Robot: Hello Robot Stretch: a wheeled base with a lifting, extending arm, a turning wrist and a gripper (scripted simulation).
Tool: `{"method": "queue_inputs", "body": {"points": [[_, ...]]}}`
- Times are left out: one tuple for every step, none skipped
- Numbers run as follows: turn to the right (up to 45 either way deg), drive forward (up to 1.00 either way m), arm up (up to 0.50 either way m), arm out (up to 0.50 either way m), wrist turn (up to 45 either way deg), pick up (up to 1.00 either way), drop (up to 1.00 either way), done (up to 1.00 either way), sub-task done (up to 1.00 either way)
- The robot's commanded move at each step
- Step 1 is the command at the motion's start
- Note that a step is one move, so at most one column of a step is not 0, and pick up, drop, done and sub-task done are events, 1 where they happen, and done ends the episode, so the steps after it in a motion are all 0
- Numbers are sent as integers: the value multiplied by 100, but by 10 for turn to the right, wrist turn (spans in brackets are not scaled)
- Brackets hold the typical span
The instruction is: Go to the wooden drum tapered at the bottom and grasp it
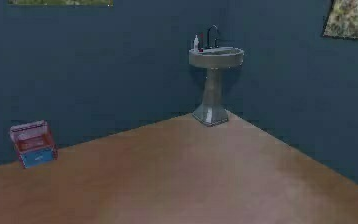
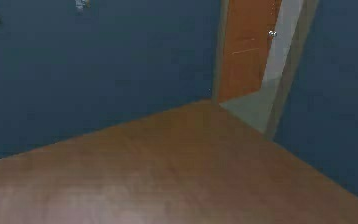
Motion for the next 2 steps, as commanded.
{"method": "queue_inputs", "body": {"points": [[450,0,0,0,0,0,0,0,0],[450,0,0,0,0,0,0,0,0]]}}
